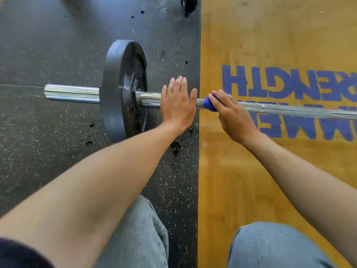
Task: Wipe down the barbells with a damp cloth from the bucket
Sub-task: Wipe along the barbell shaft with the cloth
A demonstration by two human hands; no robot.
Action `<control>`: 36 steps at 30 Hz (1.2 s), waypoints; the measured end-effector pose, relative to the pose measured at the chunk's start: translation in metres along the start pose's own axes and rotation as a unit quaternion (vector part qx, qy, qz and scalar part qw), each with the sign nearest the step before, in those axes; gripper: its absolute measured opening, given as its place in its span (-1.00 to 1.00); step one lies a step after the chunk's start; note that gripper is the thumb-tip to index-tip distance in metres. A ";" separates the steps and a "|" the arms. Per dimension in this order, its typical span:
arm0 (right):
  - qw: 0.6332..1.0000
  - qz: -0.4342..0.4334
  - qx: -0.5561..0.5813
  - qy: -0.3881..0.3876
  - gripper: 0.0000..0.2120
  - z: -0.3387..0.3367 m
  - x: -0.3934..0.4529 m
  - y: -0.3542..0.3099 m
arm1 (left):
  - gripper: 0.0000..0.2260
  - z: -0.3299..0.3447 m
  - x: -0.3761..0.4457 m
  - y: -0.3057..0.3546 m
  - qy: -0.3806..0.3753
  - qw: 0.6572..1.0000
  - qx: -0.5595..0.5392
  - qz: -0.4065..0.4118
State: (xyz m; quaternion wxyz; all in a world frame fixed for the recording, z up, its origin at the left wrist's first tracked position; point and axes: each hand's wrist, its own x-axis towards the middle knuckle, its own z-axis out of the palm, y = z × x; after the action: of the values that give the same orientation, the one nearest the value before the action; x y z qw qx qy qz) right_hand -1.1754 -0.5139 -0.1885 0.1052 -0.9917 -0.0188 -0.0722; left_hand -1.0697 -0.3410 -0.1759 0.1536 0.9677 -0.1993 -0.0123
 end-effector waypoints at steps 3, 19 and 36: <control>0.988 0.152 0.009 0.006 -0.54 -0.011 0.004 0.012 | -0.44 -0.003 0.008 0.002 -0.033 0.999 -0.013 0.001; 0.996 0.060 0.068 0.002 -0.35 0.008 0.090 -0.016 | -0.54 0.003 0.084 0.011 -0.018 0.999 -0.035 0.004; 0.939 0.259 0.031 0.223 -0.50 0.034 0.111 0.054 | -0.51 0.021 0.183 0.023 0.017 0.999 0.029 0.027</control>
State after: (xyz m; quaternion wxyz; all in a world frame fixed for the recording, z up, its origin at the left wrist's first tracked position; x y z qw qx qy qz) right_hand -1.0582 -0.5572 -0.2166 0.1521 -0.9169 0.2606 -0.2612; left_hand -0.9118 -0.4381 -0.1822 0.1294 0.9662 -0.2225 0.0142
